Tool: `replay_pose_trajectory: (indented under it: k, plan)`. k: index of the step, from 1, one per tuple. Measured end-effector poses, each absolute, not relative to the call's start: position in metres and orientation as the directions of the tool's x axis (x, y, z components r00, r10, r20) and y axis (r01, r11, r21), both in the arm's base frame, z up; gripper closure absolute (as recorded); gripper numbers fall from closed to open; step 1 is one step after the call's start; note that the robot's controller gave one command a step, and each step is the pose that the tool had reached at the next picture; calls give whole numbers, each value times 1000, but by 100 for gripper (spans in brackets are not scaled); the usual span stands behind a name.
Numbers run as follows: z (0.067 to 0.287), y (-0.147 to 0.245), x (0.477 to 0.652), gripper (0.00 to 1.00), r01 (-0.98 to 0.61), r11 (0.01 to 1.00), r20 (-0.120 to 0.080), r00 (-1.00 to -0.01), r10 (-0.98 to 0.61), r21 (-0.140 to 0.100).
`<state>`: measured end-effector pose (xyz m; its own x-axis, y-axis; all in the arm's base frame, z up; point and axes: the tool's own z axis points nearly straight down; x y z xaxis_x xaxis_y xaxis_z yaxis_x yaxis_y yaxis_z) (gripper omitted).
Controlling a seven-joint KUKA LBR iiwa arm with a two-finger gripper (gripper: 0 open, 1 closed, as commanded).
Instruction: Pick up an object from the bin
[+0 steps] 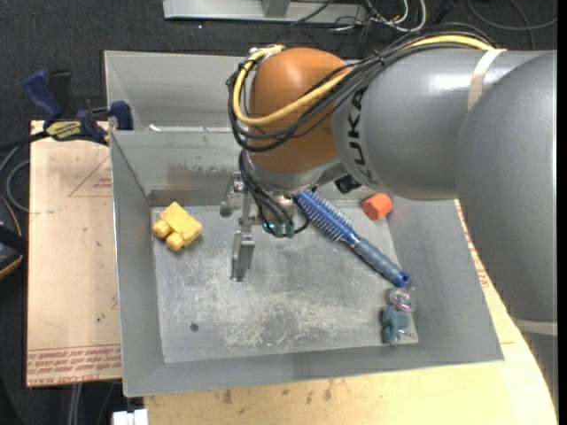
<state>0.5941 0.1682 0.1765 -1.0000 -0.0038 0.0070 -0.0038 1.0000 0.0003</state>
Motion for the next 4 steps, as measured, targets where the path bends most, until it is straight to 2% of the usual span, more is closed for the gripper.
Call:
replay_pose_trajectory:
  k: [1, 2, 3, 4]
  plan:
    - [81, 203, 621, 0, 7, 1000, 2, -1000, 7, 1]
    - [82, 221, 592, 0, 183, 983, -2, -983, 183, -3]
    - [90, 236, 594, 0, 478, 879, -1, -879, 478, 1]
    - [72, 223, 620, 0, 247, 969, -6, -969, 247, 5]
